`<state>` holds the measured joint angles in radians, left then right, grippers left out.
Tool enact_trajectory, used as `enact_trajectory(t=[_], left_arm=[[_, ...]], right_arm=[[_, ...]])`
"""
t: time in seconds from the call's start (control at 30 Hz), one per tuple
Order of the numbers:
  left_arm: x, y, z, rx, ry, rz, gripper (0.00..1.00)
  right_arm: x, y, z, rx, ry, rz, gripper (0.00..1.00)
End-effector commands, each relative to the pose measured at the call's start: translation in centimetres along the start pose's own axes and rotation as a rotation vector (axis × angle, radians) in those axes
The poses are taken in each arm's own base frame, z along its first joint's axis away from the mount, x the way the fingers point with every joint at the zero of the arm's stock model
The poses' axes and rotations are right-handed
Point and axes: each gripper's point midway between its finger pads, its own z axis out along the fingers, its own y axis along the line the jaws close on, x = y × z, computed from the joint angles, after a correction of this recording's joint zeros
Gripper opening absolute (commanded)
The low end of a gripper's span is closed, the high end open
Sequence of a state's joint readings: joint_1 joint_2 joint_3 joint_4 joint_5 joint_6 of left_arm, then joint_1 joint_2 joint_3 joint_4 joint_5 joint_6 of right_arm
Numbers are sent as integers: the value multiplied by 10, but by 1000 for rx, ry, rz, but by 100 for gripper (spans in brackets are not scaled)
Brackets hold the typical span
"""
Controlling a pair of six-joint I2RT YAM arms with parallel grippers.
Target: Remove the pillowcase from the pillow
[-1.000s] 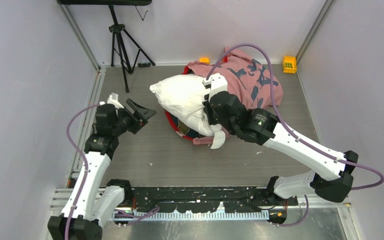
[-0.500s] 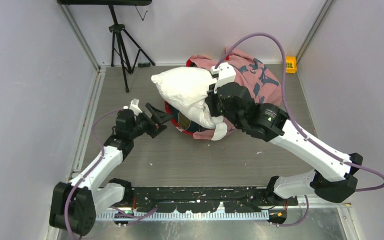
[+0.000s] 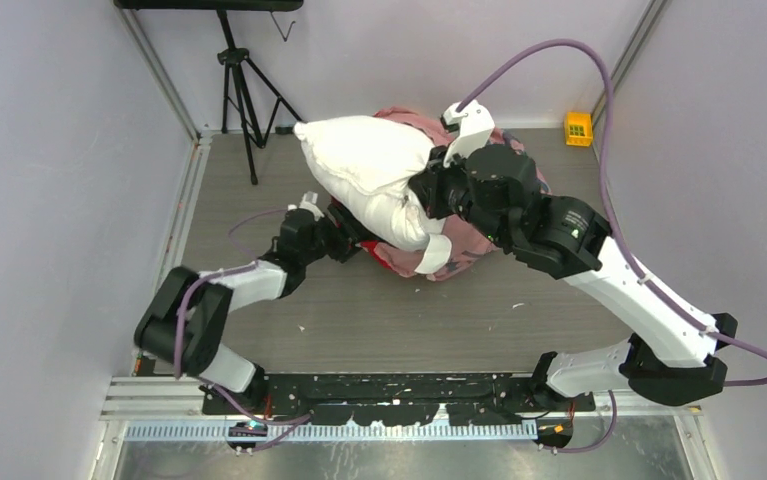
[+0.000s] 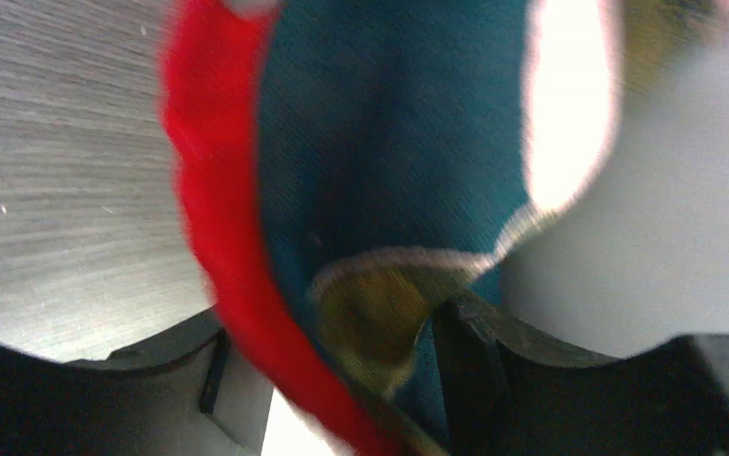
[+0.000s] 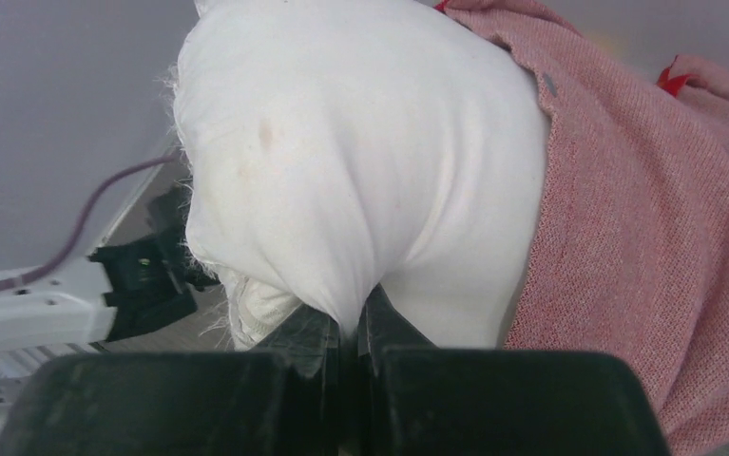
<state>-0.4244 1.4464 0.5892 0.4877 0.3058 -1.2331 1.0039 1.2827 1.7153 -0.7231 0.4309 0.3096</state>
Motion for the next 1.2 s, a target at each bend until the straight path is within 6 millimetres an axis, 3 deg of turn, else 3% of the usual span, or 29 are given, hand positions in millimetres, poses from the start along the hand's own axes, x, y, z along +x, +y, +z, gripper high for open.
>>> enact_trajectory(t=[0.0,0.07,0.13,0.3,0.4,0.6,0.63,0.77,0.93,1.07,1.17], left_arm=[[-6,-7,39,53,-66,30,52],[9,0,55,42,-70,69,41],[20,17,62,-13,-144,103,40],[34,21,58,-16,-155,166,56],[22,11,22,-7,-204,266,65],[-19,-26,-82,-138,-353,452,89],[-20,-24,-99,-176,-354,460,94],[-24,-62,-153,-110,-376,424,100],[-18,-90,-179,-48,-353,283,100],[-7,-125,-179,68,-283,152,100],[-5,-140,-176,119,-259,81,100]], right_arm=[[-122,15,-71,-158,-373,208,0],[-129,12,-77,-158,-399,227,0],[-132,9,-79,-146,-419,247,0],[-127,-5,-78,-87,-438,243,0],[-118,-12,-71,-36,-423,214,0],[-82,-10,-36,6,-336,127,0],[-76,-8,-29,3,-319,116,0],[-49,6,-1,-27,-254,74,0],[-16,17,26,-48,-169,50,0],[10,23,36,-77,-110,58,0],[25,24,37,-94,-88,82,0]])
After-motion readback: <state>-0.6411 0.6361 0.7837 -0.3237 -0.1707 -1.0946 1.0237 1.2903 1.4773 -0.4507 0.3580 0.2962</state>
